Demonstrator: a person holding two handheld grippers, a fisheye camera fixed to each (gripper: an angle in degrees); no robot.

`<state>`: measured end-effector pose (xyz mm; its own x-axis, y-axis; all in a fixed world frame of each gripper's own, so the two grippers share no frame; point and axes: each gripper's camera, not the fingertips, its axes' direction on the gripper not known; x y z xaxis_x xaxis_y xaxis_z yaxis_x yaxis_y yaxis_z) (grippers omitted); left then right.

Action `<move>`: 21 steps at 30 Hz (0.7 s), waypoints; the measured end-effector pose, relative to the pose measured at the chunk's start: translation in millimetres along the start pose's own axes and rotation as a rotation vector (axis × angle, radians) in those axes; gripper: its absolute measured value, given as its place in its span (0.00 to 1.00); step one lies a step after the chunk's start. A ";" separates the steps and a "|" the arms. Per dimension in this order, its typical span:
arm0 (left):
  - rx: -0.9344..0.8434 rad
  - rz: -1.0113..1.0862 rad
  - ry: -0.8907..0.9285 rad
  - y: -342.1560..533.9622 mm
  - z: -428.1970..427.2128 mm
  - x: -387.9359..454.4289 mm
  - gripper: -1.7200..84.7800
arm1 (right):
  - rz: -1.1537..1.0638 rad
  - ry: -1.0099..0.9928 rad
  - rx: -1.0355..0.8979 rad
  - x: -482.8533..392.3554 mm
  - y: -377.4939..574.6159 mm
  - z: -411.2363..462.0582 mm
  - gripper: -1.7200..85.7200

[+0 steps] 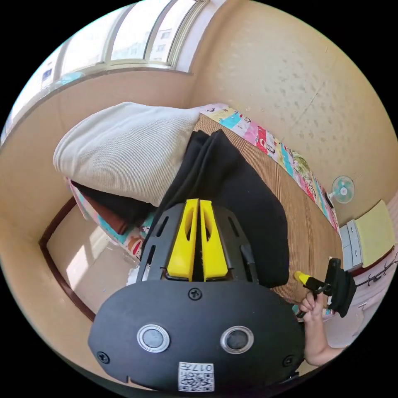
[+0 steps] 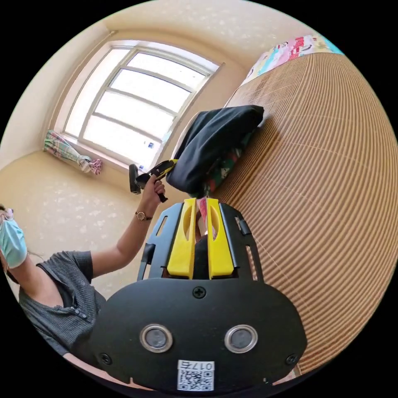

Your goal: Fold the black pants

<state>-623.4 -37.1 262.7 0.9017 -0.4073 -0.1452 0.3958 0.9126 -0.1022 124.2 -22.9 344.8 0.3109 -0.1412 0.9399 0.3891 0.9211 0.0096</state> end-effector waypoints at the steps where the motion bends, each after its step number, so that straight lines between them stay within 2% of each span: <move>1: 0.020 0.007 0.034 8.8 -5.4 2.2 0.05 | -0.016 0.109 0.007 -6.6 29.5 -30.9 0.06; 3: 0.050 0.052 0.203 48.8 -21.2 15.2 0.07 | -0.016 0.297 0.025 -18.4 76.6 -76.7 0.05; 5: 0.022 0.098 0.334 83.6 -25.1 29.4 0.07 | 0.054 0.567 0.106 -38.2 143.2 -139.6 0.04; 6: -0.005 0.141 0.420 107.9 -25.3 41.0 0.07 | 0.079 0.635 0.143 -44.9 159.8 -155.4 0.03; 8: -0.049 0.199 0.518 143.1 -24.8 59.3 0.07 | 0.151 0.926 0.366 -85.0 226.5 -216.8 0.03; 9: -0.076 0.231 0.577 164.5 -25.0 71.4 0.06 | 0.157 0.997 0.430 -97.0 242.3 -229.9 0.03; 11: -0.103 0.282 0.661 192.7 -26.0 89.7 0.04 | 0.204 1.260 0.704 -138.3 300.8 -274.6 0.03; 13: -0.139 0.317 0.741 213.5 -24.9 107.1 0.02 | 0.275 1.370 0.871 -150.3 338.0 -303.8 0.04; 15: -0.191 0.315 0.836 232.5 -19.2 127.9 0.01 | 0.387 1.356 0.913 -141.8 363.3 -334.7 0.05; 17: -0.237 0.303 0.873 243.0 -12.8 143.5 0.01 | 0.560 1.245 0.861 -108.7 388.1 -372.8 0.07; 21: -0.355 0.325 0.923 257.2 -8.1 180.7 0.01 | 0.689 1.116 0.903 -73.8 422.6 -414.5 0.13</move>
<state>-360.1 123.7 202.2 0.4129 -0.1480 -0.8987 -0.0514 0.9814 -0.1852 625.1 226.4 138.0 0.8121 0.5657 0.1430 -0.5814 0.7643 0.2789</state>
